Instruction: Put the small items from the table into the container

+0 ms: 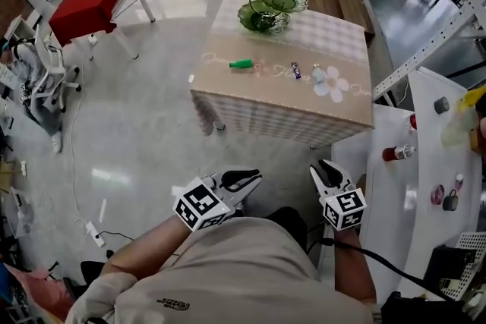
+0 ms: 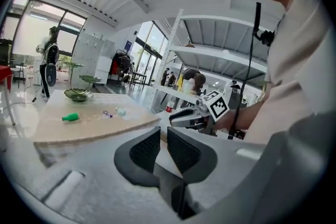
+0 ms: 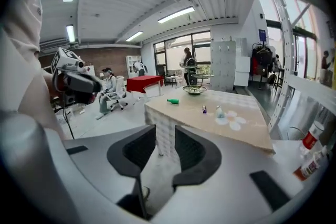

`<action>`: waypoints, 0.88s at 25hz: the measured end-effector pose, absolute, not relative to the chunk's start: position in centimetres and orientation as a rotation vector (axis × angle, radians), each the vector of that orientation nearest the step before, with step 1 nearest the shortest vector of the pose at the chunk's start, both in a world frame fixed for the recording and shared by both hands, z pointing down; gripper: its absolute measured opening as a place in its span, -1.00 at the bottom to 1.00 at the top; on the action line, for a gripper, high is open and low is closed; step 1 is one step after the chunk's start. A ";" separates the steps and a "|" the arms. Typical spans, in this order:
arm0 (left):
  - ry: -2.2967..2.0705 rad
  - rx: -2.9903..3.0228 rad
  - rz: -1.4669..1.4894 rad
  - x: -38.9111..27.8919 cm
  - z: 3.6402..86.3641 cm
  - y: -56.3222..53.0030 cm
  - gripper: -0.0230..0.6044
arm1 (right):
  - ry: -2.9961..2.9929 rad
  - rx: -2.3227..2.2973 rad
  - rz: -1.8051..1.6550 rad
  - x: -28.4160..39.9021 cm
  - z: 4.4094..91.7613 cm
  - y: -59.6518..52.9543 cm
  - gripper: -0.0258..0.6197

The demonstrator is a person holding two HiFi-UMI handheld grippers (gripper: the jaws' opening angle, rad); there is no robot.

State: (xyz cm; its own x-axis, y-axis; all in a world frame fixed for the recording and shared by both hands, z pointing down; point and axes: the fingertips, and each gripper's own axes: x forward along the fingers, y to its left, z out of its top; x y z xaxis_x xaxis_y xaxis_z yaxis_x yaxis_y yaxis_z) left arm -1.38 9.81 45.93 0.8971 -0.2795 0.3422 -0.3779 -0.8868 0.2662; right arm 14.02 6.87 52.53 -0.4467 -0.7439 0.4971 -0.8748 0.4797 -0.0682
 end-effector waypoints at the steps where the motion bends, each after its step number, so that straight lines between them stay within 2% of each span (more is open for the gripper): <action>1: -0.502 2.730 0.434 -2.5 46.1 8.8 -0.85 | -2.326 1.366 0.453 13.8 52.5 5.2 -0.54; 9: -0.644 2.614 0.320 -5.6 46.3 2.2 -0.83 | -2.253 1.354 0.433 15.1 54.5 -6.5 -0.48; 14: -0.739 2.584 0.337 -4.7 46.2 -2.4 -0.83 | -2.198 1.353 0.465 18.5 57.7 -15.0 -0.32; 22: -0.911 2.530 0.352 -1.4 45.3 -11.9 -0.83 | -2.073 1.347 0.525 24.1 65.4 -27.2 -0.20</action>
